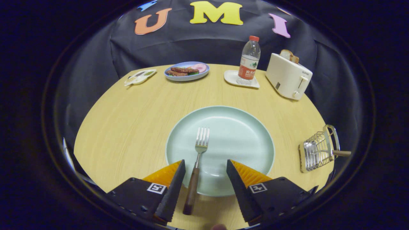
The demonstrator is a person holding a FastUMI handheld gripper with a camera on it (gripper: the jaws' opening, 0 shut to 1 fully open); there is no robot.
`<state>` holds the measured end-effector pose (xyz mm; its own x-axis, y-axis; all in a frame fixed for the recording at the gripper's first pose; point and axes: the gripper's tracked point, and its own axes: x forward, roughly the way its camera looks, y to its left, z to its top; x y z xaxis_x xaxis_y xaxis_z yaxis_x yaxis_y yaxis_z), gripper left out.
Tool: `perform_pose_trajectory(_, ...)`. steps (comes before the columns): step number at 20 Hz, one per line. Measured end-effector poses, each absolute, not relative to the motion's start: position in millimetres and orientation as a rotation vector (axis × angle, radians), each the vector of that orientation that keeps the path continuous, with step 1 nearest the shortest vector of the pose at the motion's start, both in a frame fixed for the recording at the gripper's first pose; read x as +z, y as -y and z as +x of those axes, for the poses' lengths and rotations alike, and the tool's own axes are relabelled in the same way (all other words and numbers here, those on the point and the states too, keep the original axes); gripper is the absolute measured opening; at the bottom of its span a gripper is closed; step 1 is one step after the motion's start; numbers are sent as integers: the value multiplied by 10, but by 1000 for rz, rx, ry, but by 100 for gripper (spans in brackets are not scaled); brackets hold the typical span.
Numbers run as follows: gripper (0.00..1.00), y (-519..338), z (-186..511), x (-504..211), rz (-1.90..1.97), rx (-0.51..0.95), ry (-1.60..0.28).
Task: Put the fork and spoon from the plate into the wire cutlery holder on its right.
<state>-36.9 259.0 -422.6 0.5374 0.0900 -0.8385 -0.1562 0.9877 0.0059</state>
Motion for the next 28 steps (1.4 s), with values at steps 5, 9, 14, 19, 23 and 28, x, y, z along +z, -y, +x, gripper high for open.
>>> perform_pose_trajectory(5, 46, -2598, -384, -4315, -84, 136, -1032)
perform_pose_trajectory(9, 10, -2583, -397, -4374, -128, 154, -1049)
perform_pose_trajectory(14, 1, -2446, -371, -4215, -109, 152, -1066)
perform_pose_trajectory(19, 1, -2102, -301, -3796, -92, 146, -1096)
perform_pose_trajectory(23, 1, -1518, -191, -3274, -135, 150, -1097)
perform_pose_trajectory(28, 1, -622, -133, -2671, -122, 109, -1140)
